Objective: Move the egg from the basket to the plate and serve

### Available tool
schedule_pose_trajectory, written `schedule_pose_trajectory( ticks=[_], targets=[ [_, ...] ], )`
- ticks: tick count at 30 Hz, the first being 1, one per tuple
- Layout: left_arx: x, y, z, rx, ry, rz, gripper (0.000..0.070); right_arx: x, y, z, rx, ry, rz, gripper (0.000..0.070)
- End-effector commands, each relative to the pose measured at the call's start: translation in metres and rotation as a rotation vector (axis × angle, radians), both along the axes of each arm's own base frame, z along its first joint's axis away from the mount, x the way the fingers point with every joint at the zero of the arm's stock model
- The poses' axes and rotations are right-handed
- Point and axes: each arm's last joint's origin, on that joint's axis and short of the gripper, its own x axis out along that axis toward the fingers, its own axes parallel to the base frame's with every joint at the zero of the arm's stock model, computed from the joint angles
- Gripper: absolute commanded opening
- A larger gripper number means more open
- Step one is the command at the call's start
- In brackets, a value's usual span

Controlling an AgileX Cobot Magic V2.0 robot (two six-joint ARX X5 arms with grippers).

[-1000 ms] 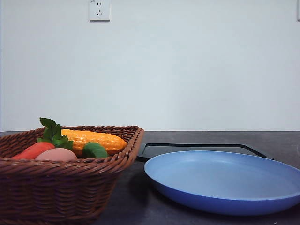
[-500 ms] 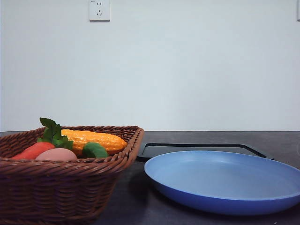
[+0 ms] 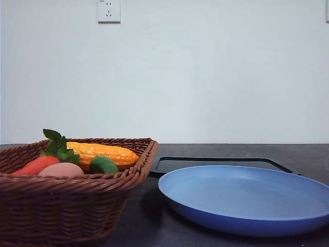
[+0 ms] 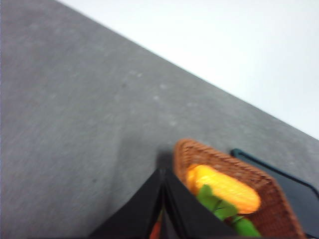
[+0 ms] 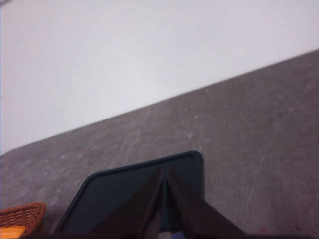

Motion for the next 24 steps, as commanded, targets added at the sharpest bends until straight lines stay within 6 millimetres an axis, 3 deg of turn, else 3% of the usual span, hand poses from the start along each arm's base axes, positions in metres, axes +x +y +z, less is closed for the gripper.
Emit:
schedule_pose_trajectory(
  ticks=[1,8,14,24],
  targets=[
    [0.001,0.000,0.011,0.035,-0.002,-0.023,0.0000,-0.001,0.000,0.011,0.004,0.018,-0.001,0.0000],
    [0.017,-0.004,0.047,0.052,0.078,-0.146,0.0000,0.011,0.001,0.042,-0.032,0.154,0.021,0.0000],
    [0.040,-0.008,0.069,0.038,0.165,-0.310,0.0000,0.030,0.006,0.059,-0.061,0.291,0.164,0.0000],
    [0.070,-0.027,0.076,0.094,0.437,-0.558,0.0000,0.063,0.013,0.052,-0.066,0.635,0.435,0.0000]
  ],
)
